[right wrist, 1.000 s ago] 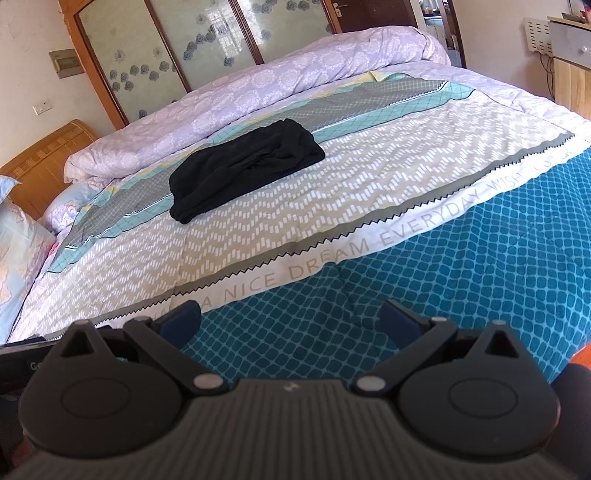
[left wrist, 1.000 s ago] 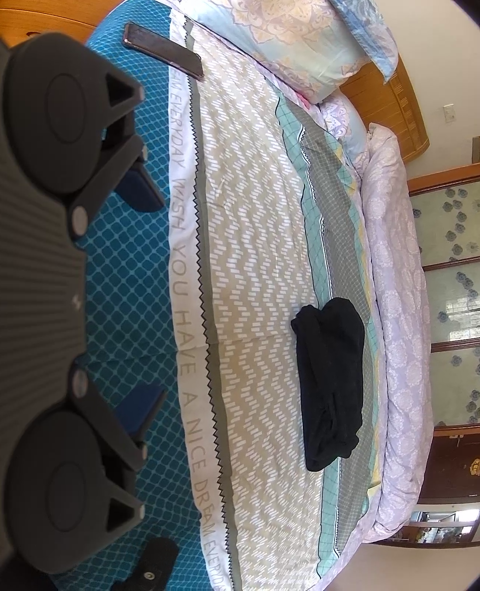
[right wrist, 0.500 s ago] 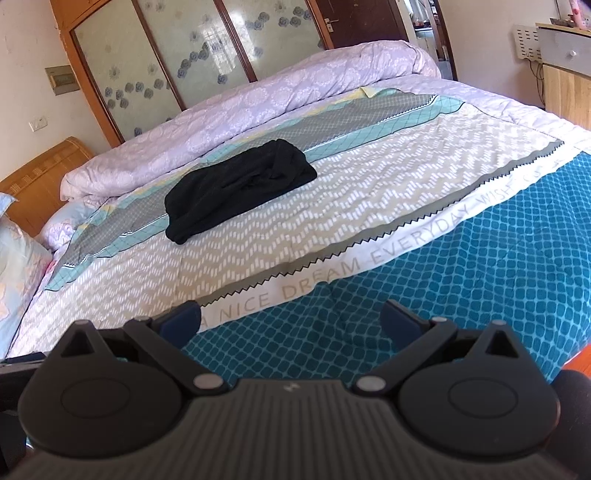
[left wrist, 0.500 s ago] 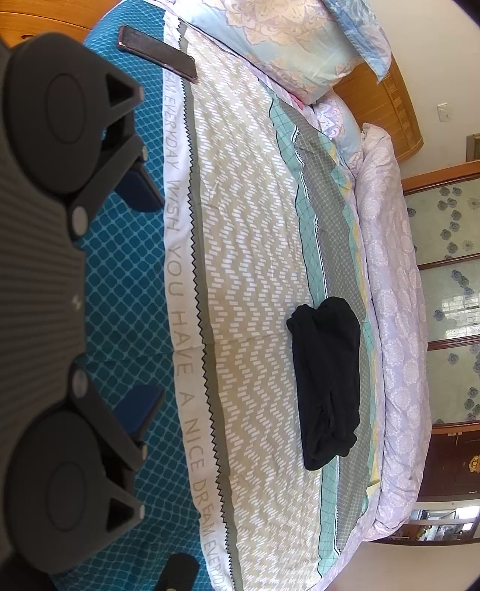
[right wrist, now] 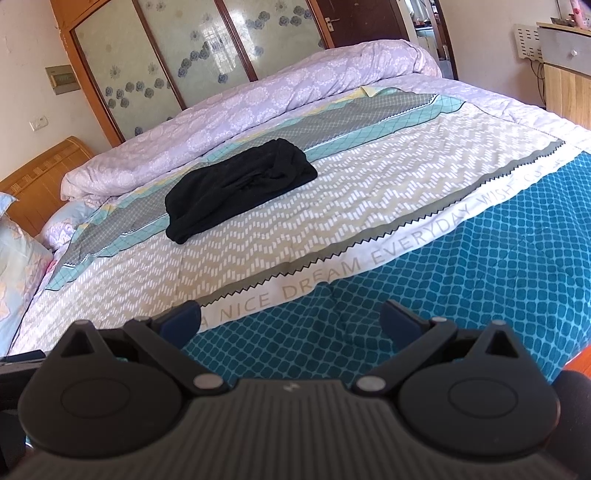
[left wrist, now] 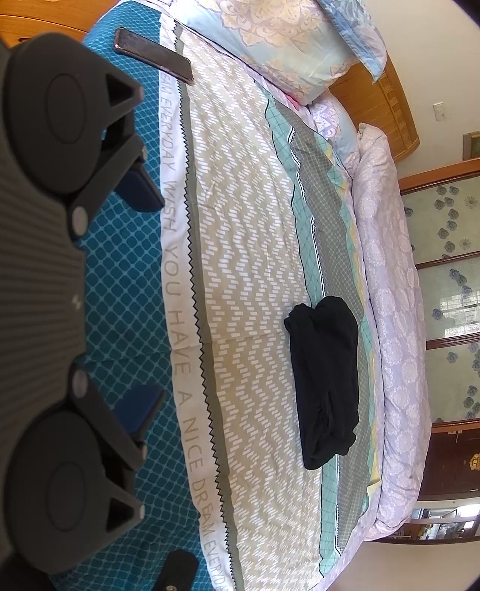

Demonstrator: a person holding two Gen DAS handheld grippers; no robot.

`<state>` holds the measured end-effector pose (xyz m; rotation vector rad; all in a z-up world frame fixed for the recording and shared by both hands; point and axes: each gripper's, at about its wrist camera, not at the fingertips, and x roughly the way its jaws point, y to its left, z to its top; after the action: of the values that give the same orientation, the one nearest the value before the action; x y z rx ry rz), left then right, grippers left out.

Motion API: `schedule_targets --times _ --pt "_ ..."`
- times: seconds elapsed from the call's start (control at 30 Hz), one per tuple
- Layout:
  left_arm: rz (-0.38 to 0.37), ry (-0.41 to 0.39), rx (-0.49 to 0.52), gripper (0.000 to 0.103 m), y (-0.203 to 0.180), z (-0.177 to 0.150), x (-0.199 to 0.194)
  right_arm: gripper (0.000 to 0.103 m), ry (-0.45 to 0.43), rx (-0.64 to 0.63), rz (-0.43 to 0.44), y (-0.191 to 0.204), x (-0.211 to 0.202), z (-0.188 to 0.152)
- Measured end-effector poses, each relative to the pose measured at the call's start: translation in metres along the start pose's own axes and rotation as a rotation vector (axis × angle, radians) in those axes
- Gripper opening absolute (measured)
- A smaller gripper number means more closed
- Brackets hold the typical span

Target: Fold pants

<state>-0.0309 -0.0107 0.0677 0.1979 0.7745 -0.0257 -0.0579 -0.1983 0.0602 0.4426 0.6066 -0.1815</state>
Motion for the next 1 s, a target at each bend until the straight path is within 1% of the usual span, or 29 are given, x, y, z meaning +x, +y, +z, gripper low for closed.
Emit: schedule_targets --times 1.0 --pt "-0.005 0.012 -0.001 0.103 0.0013 -0.0031 0.0014 0.103 0.010 0.009 0.001 -0.0020 0.0017 -0.0017"
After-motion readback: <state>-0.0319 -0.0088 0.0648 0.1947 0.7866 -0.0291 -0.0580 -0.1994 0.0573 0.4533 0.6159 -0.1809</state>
